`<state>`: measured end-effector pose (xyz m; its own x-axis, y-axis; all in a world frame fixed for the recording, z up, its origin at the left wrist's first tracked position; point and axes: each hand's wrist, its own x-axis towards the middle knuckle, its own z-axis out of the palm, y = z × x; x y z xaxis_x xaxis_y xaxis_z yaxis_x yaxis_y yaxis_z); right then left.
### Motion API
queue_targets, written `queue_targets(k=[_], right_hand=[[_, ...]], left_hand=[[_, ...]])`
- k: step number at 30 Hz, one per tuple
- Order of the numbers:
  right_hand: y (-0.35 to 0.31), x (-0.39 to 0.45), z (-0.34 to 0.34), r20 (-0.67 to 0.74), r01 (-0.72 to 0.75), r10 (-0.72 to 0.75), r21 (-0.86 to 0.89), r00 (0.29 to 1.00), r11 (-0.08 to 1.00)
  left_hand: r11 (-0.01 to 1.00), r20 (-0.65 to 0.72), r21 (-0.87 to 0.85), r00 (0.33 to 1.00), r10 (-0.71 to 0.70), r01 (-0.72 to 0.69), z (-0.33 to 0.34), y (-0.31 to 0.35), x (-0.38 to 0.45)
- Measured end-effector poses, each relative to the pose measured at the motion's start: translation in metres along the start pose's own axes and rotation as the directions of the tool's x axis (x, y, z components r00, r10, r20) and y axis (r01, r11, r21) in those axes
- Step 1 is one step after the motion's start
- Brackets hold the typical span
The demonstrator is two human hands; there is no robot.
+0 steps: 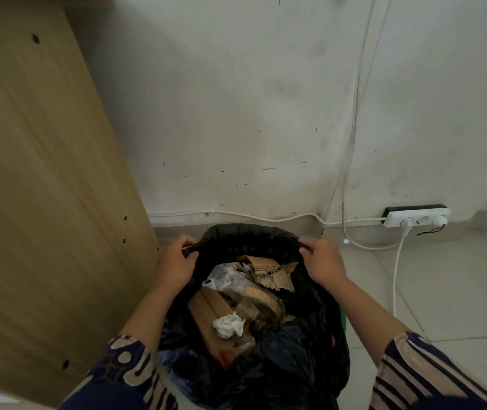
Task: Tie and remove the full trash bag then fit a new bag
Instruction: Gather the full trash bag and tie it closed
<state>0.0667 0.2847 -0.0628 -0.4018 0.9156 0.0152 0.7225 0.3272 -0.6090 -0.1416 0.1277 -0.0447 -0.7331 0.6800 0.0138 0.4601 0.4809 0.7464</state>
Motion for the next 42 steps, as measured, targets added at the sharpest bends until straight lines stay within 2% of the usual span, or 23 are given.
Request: queue_targets(k=[1,3,4,6,8,10,12,14,16,18,20,22,25,28,30,33,35,38,40,42], right_hand=[[-0.001,0.0,-0.001,-0.032,0.008,-0.004,0.122,0.999,0.992],[-0.007,-0.004,-0.008,-0.081,0.007,0.024,0.366,0.996,0.931],[-0.01,-0.006,-0.012,-0.076,0.002,0.036,0.449,0.996,0.893],[-0.012,-0.007,-0.018,-0.036,-0.013,0.036,0.509,0.999,0.861],[-0.011,-0.004,-0.017,0.017,-0.059,0.058,0.505,0.998,0.861],[-0.01,0.001,-0.015,0.056,-0.153,0.144,0.457,0.988,0.876],[-0.01,0.01,-0.01,0.068,-0.184,0.172,0.246,0.983,0.952],[-0.009,0.019,-0.002,0.08,-0.148,0.149,-0.016,0.986,0.989],[-0.011,0.022,0.003,0.036,-0.106,0.108,-0.053,0.994,0.993],[-0.011,0.023,0.006,-0.037,-0.003,0.006,0.091,0.999,0.996],[-0.014,0.021,0.002,-0.051,0.073,-0.061,0.307,0.997,0.949],[-0.017,0.02,-0.003,-0.044,0.053,-0.036,0.494,0.998,0.868],[-0.026,0.022,-0.012,-0.03,-0.013,0.043,0.663,0.999,0.749],[-0.033,0.013,-0.024,-0.065,0.021,0.043,0.759,0.997,0.651],[-0.027,0.0,-0.03,-0.073,0.062,-0.014,0.717,0.997,0.695],[-0.011,-0.029,-0.032,-0.011,0.148,-0.159,0.428,0.987,0.891],[-0.005,-0.047,-0.027,-0.015,0.241,-0.242,0.173,0.97,0.955],[-0.004,-0.066,-0.025,-0.039,0.304,-0.308,-0.083,0.951,0.949],[-0.003,-0.072,-0.027,0.027,0.22,-0.219,-0.176,0.975,0.959],[-0.003,-0.077,-0.032,0.081,0.13,-0.115,-0.209,0.99,0.969]], left_hand=[[0.99,0.021,-0.139,0.999,-0.032,0.034,0.001,0.005,0.0],[0.904,0.066,-0.413,0.994,-0.091,0.11,0.001,0.013,0.001],[0.856,0.084,-0.5,0.991,-0.104,0.133,0.0,0.015,0.001],[0.816,0.083,-0.555,0.987,-0.135,0.158,-0.003,0.015,0.004],[0.875,0.044,-0.457,0.987,-0.156,0.159,-0.004,0.016,0.007],[0.943,0.086,-0.252,0.976,-0.201,0.217,-0.004,0.02,0.009],[0.974,0.148,-0.037,0.965,-0.216,0.224,0.0,0.023,0.015],[0.983,0.176,0.133,0.972,-0.153,0.13,0.006,0.027,0.019],[0.985,0.104,0.163,0.992,-0.066,0.049,0.012,0.029,0.024],[0.997,-0.003,0.079,1.0,0.011,-0.01,0.016,0.028,0.027],[0.996,-0.029,-0.08,0.998,0.048,-0.05,0.019,0.028,0.026],[0.964,0.001,-0.266,1.0,-0.003,0.003,0.019,0.03,0.025],[0.881,0.068,-0.463,0.995,-0.075,0.098,0.017,0.032,0.029],[0.839,0.051,-0.534,0.995,-0.09,0.103,0.009,0.028,0.027],[0.905,0.028,-0.424,1.0,-0.01,0.021,0.0,0.02,0.017],[0.98,0.083,-0.189,0.993,0.082,-0.066,-0.016,0.005,-0.007],[0.999,0.09,-0.033,0.995,0.037,-0.034,-0.022,-0.007,-0.023],[0.978,0.105,0.156,0.982,-0.156,0.139,-0.024,-0.025,-0.051],[0.948,0.16,0.202,0.947,-0.279,0.246,-0.023,-0.035,-0.068],[0.943,0.125,0.21,0.949,-0.289,0.26,-0.026,-0.037,-0.083]])
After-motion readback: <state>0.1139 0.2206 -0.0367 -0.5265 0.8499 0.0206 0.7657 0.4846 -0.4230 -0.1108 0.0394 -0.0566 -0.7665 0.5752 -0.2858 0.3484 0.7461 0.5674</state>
